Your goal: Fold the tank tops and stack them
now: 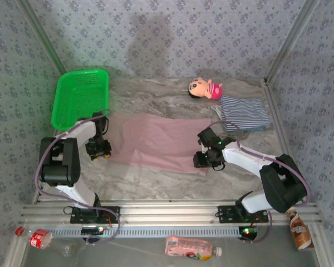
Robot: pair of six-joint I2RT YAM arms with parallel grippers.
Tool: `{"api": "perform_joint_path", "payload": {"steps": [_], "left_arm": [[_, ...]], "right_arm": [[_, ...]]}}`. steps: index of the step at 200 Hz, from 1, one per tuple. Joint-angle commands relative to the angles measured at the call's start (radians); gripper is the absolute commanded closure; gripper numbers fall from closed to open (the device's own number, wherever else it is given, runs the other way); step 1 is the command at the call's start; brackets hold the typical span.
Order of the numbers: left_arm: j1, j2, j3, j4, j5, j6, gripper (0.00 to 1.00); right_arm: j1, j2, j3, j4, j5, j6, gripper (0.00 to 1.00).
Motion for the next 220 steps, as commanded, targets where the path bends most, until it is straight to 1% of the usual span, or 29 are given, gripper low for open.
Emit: {"api": "perform_joint_path", "payload": {"steps": [1, 26, 41, 60, 78, 101, 117, 130, 160, 189, 202, 220], "left_arm": [[0.005, 0.012, 0.047, -0.011, 0.000, 0.034, 0.60], [0.004, -0.006, 0.040, -0.031, 0.005, 0.044, 0.60], [0.005, -0.041, 0.025, -0.037, 0.016, 0.047, 0.58], [0.015, -0.079, 0.010, -0.035, -0.002, 0.062, 0.55], [0.050, -0.071, 0.014, -0.034, 0.045, 0.071, 0.55], [0.052, -0.110, 0.020, -0.054, 0.070, 0.079, 0.54], [0.053, -0.170, 0.008, -0.060, 0.106, 0.066, 0.54], [0.051, -0.196, -0.009, -0.042, 0.163, 0.054, 0.54], [0.022, -0.163, -0.008, 0.003, 0.225, 0.040, 0.54], [-0.051, -0.087, 0.028, 0.078, 0.251, 0.033, 0.54], [-0.082, -0.038, 0.050, 0.094, 0.246, 0.038, 0.55], [-0.101, 0.022, 0.058, 0.107, 0.238, 0.045, 0.56]], "right_arm": [[-0.003, 0.010, -0.015, 0.011, 0.036, 0.016, 0.53], [0.011, 0.003, -0.018, 0.023, 0.023, 0.020, 0.53], [0.029, -0.022, -0.024, 0.023, 0.031, 0.024, 0.53], [0.052, -0.066, -0.031, 0.017, 0.043, 0.033, 0.53], [0.089, -0.110, -0.046, 0.035, 0.035, 0.041, 0.53], [0.157, -0.158, -0.095, 0.116, 0.012, 0.047, 0.54], [0.186, -0.152, -0.124, 0.169, -0.014, 0.060, 0.54], [0.207, -0.130, -0.128, 0.207, -0.008, 0.065, 0.54], [0.214, -0.040, -0.109, 0.238, 0.014, 0.031, 0.55], [0.185, -0.020, -0.116, 0.234, 0.068, 0.037, 0.56], [0.178, -0.006, -0.106, 0.187, 0.082, 0.044, 0.57], [0.176, -0.001, -0.103, 0.128, 0.085, 0.060, 0.57]]}}
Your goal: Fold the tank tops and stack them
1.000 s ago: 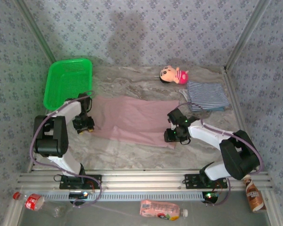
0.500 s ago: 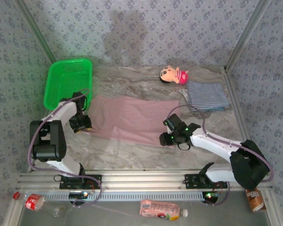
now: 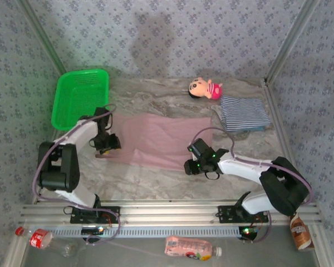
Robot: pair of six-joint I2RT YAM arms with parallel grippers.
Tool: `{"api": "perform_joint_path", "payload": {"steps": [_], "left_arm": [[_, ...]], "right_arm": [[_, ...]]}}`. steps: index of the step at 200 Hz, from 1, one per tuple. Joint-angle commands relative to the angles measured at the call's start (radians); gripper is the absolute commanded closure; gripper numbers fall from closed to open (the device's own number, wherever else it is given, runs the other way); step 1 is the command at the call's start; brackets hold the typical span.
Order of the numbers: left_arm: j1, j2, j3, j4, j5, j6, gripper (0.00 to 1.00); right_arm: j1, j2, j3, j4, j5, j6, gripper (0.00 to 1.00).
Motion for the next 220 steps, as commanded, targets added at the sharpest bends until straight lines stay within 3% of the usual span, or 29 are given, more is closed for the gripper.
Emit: {"api": "perform_joint_path", "payload": {"steps": [1, 48, 108, 160, 190, 220], "left_arm": [[-0.024, 0.065, 0.031, 0.039, 0.016, 0.002, 0.56], [-0.053, 0.081, -0.041, 0.033, 0.009, -0.009, 0.56], [-0.093, -0.009, -0.187, -0.005, 0.050, -0.071, 0.56], [-0.212, -0.092, -0.267, -0.030, 0.098, -0.203, 0.56], [-0.259, -0.154, -0.264, -0.069, 0.087, -0.260, 0.55], [-0.250, -0.150, -0.123, -0.175, -0.022, -0.218, 0.54]], "right_arm": [[-0.008, 0.024, 0.007, -0.103, 0.052, 0.023, 0.57], [-0.032, -0.045, 0.042, -0.381, 0.040, 0.084, 0.56], [-0.087, -0.061, 0.033, -0.487, 0.020, 0.093, 0.53], [-0.148, -0.157, 0.039, -0.641, 0.035, 0.067, 0.52], [-0.152, -0.206, 0.087, -0.701, 0.054, 0.060, 0.51], [-0.200, -0.249, 0.169, -0.615, 0.070, -0.014, 0.49]]}}
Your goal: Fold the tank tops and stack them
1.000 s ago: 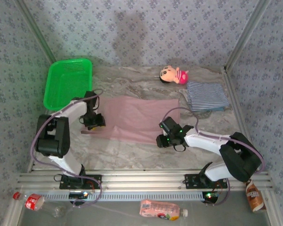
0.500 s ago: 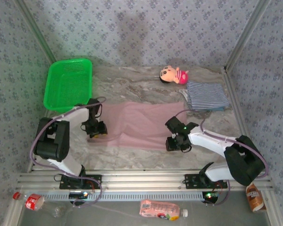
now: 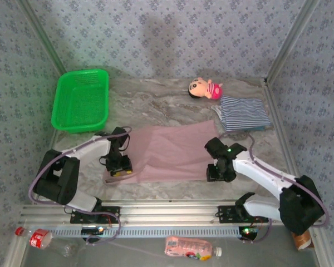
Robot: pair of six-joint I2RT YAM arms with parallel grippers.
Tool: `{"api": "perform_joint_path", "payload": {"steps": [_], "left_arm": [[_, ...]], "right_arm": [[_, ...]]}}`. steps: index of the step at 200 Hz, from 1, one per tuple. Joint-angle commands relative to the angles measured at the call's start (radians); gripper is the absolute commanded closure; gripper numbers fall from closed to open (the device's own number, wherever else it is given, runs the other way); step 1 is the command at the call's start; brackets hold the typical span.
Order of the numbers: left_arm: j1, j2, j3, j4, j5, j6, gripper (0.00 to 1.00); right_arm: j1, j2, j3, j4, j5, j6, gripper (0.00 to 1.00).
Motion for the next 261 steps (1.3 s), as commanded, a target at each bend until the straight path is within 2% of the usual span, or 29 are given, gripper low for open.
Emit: {"api": "perform_joint_path", "payload": {"steps": [1, 21, 55, 89, 126, 167, 261], "left_arm": [[0.009, -0.004, 0.119, -0.116, -0.083, 0.001, 0.54], [0.018, 0.038, 0.225, -0.108, -0.108, 0.039, 0.53], [0.023, 0.187, 0.425, -0.004, -0.053, 0.117, 0.53], [0.026, 0.354, 0.604, 0.102, 0.000, 0.169, 0.52], [0.023, 0.509, 0.729, 0.170, 0.102, 0.203, 0.51], [0.023, 0.635, 0.846, 0.144, 0.135, 0.263, 0.52], [0.029, 0.790, 1.010, 0.057, 0.118, 0.371, 0.52]], "right_arm": [[-0.041, -0.024, 0.094, 0.025, 0.032, -0.079, 0.49], [-0.078, 0.008, 0.130, 0.150, 0.042, -0.164, 0.44], [-0.191, 0.148, 0.218, 0.365, -0.007, -0.304, 0.40], [-0.298, 0.321, 0.322, 0.468, -0.077, -0.388, 0.37], [-0.353, 0.453, 0.403, 0.517, -0.109, -0.436, 0.36], [-0.372, 0.580, 0.491, 0.510, -0.126, -0.455, 0.35], [-0.384, 0.737, 0.626, 0.464, -0.099, -0.496, 0.35]]}}
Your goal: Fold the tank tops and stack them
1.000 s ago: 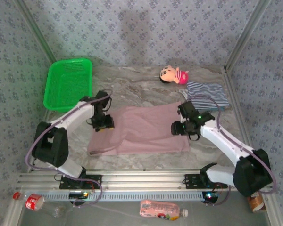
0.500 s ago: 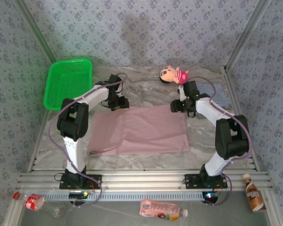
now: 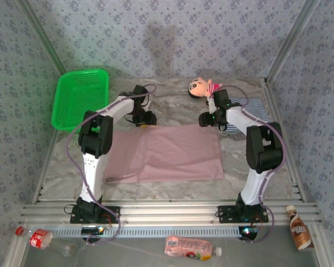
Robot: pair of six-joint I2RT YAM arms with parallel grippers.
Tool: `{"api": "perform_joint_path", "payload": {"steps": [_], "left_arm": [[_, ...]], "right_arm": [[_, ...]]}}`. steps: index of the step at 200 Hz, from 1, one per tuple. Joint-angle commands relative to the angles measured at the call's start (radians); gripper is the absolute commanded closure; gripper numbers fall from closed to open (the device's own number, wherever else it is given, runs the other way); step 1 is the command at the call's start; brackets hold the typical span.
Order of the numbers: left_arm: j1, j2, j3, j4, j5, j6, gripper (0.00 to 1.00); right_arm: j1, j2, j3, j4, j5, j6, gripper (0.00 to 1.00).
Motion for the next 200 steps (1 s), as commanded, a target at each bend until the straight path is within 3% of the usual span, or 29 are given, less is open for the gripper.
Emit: {"api": "perform_joint_path", "payload": {"steps": [1, 131, 200], "left_arm": [[0.004, 0.038, 0.043, -0.044, 0.001, 0.051, 0.52], [0.023, 0.048, 0.115, -0.117, -0.147, 0.139, 0.52], [0.018, 0.085, 0.148, -0.138, -0.026, 0.151, 0.52]], "right_arm": [[-0.007, 0.040, 0.045, -0.041, 0.010, -0.023, 0.35], [-0.025, 0.176, 0.206, -0.165, 0.118, 0.017, 0.38], [-0.034, 0.247, 0.252, -0.231, 0.059, 0.019, 0.45]]}}
